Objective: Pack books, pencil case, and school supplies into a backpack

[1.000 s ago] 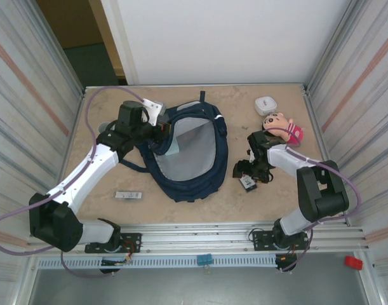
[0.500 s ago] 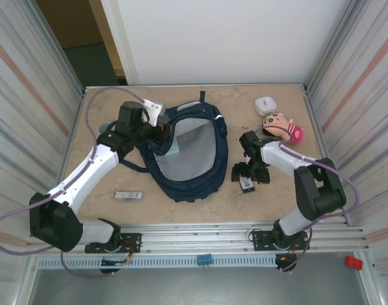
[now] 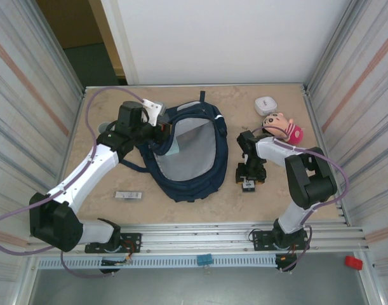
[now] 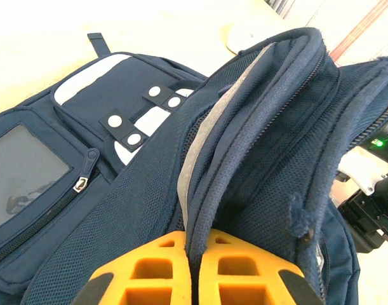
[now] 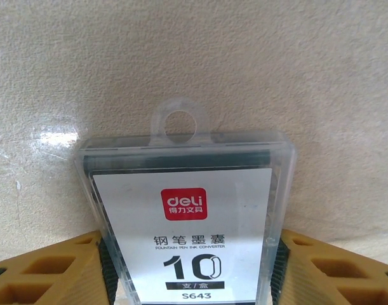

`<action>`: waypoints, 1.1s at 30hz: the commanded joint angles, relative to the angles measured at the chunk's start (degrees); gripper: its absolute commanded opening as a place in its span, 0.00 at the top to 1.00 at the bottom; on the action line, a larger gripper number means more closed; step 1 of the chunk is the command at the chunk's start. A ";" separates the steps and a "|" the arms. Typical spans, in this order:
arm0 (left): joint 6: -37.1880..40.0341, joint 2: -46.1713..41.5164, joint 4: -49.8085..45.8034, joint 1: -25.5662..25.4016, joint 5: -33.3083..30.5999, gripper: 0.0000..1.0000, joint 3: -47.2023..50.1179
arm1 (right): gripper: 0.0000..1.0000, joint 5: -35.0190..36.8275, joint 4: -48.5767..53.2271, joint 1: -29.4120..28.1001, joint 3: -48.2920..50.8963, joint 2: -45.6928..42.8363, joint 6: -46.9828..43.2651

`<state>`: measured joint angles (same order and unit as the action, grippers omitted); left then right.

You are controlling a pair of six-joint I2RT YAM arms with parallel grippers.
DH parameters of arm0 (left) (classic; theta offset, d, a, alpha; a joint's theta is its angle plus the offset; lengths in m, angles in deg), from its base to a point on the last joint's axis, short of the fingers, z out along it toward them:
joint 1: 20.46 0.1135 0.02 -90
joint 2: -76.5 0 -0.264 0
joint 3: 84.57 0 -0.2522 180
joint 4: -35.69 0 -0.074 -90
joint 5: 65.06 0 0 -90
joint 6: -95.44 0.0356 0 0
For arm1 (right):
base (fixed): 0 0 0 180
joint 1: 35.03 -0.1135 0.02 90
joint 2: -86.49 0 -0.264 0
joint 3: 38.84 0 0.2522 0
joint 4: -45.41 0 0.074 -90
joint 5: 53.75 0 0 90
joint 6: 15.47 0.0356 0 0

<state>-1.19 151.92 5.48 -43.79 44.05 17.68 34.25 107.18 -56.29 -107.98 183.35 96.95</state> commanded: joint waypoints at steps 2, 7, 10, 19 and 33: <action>-1.91 -2.19 4.58 0.66 1.52 1.00 0.07 | 0.43 -1.75 -4.32 -0.19 2.92 -3.19 0.91; -2.33 -1.94 5.17 0.60 4.03 1.00 -0.38 | 0.45 -3.05 -4.00 -0.63 4.57 -12.18 2.69; -2.01 -2.21 5.22 -0.26 5.92 1.00 -1.00 | 0.46 -3.93 -3.47 -2.11 4.60 -19.40 4.73; -1.19 -1.67 5.55 -3.58 11.05 1.00 -2.50 | 0.44 -5.21 -10.45 -15.99 0.26 -31.53 12.52; -2.52 -2.93 7.68 -4.30 12.23 1.00 -3.95 | 0.18 -0.53 -24.81 -17.45 -8.76 -9.35 17.19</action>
<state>-3.46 151.92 6.42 -47.85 53.45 17.53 28.54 84.36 -74.06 -113.92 172.33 112.49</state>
